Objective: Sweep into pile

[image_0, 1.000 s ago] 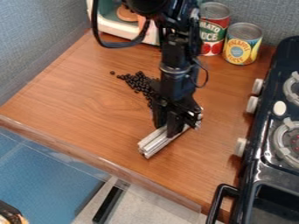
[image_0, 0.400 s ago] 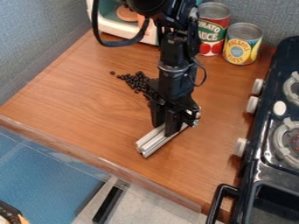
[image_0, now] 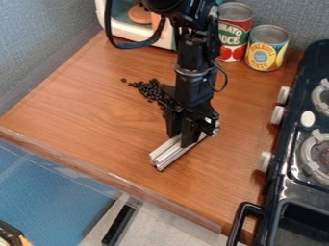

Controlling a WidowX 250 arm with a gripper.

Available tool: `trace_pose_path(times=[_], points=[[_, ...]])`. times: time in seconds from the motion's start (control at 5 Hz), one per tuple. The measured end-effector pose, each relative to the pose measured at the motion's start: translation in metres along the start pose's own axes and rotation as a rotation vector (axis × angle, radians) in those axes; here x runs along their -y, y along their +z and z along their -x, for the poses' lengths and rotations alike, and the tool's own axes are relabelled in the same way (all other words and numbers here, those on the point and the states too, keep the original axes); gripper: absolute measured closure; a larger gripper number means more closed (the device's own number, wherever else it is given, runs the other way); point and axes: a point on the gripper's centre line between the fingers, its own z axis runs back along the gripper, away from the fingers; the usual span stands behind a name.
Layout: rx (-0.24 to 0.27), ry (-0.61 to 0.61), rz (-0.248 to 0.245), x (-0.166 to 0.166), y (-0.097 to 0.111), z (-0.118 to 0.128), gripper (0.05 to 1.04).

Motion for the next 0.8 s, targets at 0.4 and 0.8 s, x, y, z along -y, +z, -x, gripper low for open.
trace_pose_path(times=[0.4, 0.8], points=[[-0.016, 0.011, 0.005, -0.005, 0.0, -0.001, 0.745], [-0.01, 0.042, 0.001, -0.02, -0.001, -0.005, 0.745]])
